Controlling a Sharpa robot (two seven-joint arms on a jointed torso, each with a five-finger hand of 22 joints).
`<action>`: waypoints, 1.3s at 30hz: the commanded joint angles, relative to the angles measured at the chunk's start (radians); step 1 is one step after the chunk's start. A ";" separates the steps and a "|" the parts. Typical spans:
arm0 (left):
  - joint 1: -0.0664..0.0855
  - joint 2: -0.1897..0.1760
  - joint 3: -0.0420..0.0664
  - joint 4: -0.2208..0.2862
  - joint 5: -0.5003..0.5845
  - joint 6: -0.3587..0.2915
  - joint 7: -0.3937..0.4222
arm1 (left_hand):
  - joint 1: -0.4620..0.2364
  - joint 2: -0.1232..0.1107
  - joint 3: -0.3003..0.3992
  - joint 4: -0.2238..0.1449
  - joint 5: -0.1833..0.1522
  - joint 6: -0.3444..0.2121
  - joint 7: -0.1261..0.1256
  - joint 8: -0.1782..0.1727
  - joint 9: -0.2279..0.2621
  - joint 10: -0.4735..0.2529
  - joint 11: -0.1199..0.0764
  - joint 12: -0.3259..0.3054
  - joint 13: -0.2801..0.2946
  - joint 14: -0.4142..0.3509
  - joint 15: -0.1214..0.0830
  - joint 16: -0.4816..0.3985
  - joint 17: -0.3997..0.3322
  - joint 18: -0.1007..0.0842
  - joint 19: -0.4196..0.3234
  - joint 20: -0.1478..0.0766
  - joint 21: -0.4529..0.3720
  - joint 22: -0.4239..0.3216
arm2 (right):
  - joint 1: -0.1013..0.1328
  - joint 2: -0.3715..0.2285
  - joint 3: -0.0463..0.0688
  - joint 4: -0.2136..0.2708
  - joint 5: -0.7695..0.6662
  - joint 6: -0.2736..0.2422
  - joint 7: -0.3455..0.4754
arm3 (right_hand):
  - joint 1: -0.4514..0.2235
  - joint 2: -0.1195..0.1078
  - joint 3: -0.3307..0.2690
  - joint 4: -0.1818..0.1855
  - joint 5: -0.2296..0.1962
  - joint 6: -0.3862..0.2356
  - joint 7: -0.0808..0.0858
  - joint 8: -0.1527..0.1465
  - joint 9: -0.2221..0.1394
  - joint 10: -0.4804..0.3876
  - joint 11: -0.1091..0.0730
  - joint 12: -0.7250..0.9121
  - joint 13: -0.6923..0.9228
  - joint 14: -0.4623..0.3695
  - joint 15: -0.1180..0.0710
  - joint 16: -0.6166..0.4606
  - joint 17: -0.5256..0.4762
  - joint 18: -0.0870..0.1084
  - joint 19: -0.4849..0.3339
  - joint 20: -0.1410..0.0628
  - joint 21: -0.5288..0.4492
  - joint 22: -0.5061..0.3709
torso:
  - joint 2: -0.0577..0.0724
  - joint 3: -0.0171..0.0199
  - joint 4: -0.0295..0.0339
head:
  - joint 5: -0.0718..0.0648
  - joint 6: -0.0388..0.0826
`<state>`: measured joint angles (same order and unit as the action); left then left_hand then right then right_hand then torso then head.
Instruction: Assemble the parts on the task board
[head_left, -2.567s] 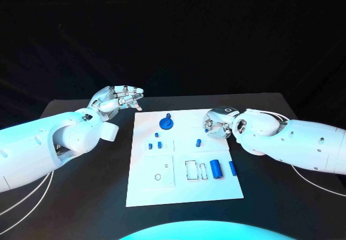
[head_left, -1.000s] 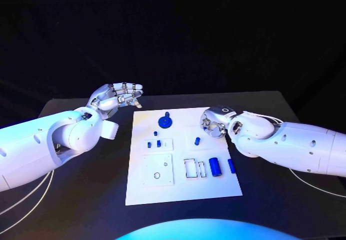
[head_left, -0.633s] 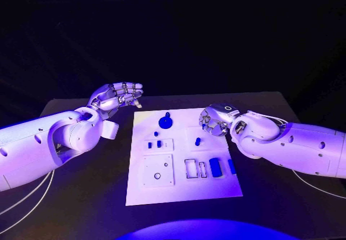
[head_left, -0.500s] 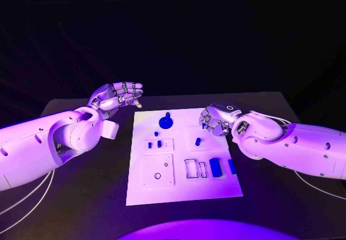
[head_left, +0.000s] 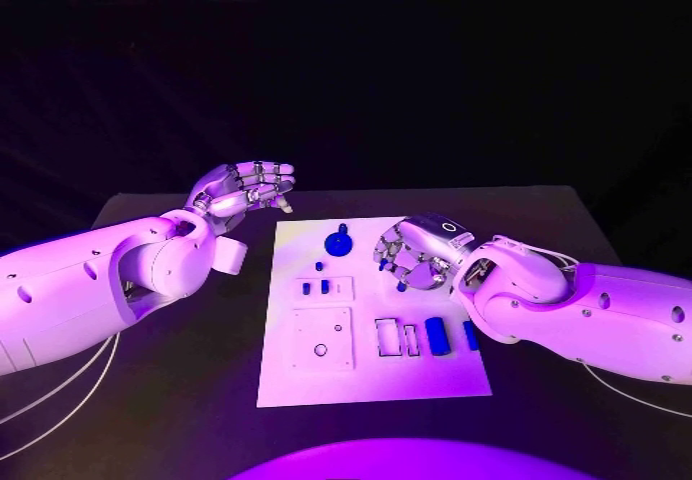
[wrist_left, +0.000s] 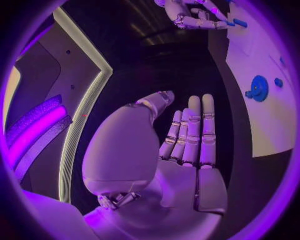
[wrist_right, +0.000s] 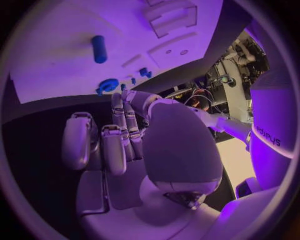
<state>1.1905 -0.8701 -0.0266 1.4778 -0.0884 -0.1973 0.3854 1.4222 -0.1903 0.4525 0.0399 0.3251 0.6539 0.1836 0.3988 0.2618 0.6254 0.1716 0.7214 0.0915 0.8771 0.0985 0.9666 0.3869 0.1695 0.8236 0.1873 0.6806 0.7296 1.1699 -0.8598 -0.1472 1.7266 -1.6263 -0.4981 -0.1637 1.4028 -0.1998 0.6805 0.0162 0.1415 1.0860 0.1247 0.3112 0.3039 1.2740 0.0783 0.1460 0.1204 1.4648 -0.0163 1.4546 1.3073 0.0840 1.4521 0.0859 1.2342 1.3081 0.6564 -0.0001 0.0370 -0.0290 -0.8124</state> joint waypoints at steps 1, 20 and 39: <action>0.000 0.005 0.001 0.001 0.005 0.002 0.018 | 0.004 0.005 -0.007 0.001 0.003 -0.008 0.017 0.009 0.002 -0.007 0.003 0.005 -0.001 0.000 0.004 -0.003 -0.002 0.011 0.001 0.005 -0.007 0.001 | -0.008 0.014 -0.001 0.019 0.000 -0.013 0.029 | -0.003 0.005 0.002 -0.007 0.004 0.005 -0.001 0.004 0.001 0.034 -0.029 0.000 0.001 0.058 -0.009 0.005 0.022 -0.020 0.002 -0.008 0.002 0.173 | 0.000 -0.0032 0.0000 | 0.017 -0.004; 0.000 0.022 0.001 0.000 0.005 0.007 0.016 | 0.003 0.006 -0.009 0.001 0.004 -0.008 0.022 0.019 0.003 -0.009 0.002 0.009 -0.001 -0.002 0.004 -0.003 -0.003 0.011 0.000 0.006 -0.008 0.001 | -0.118 0.120 -0.007 -0.017 -0.053 -0.014 0.030 | -0.005 0.005 0.004 -0.010 0.004 0.005 -0.001 0.004 0.002 0.034 -0.029 -0.002 0.001 0.058 -0.009 0.005 0.019 -0.019 0.000 -0.008 -0.003 0.172 | 0.001 -0.0042 0.0021 | 0.069 -0.029; 0.000 0.026 0.001 -0.001 0.004 0.014 0.009 | 0.002 0.006 -0.010 0.001 0.004 -0.007 0.025 0.025 0.004 -0.011 0.002 0.011 -0.001 -0.003 0.004 -0.003 -0.003 0.011 -0.001 0.006 -0.009 0.001 | -0.160 0.160 -0.010 -0.063 -0.073 -0.008 0.021 | -0.007 0.005 0.006 -0.013 0.006 0.004 0.000 0.003 0.003 0.034 -0.028 -0.004 0.002 0.058 -0.009 0.004 0.019 -0.019 -0.001 -0.008 -0.006 0.172 | 0.001 -0.0023 0.0006 | 0.088 -0.038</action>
<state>1.1903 -0.8464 -0.0268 1.4757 -0.0883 -0.1962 0.3859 1.4222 -0.1903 0.4471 0.0400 0.3251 0.6507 0.1803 0.4199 0.2648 0.6219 0.1751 0.7289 0.0917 0.8772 0.0984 0.9666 0.3849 0.1695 0.8236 0.1872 0.6767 0.7294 1.0116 -0.7014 -0.1574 1.6643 -1.6793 -0.5085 -0.1456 1.4027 -0.2002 0.6873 0.0092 0.1436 1.0839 0.1226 0.3122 0.3055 1.2744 0.0785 0.1419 0.1214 1.4649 -0.0161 1.4546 1.3078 0.0841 1.4521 0.0860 1.2335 1.3076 0.6570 -0.0021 0.0379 0.0560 -0.8493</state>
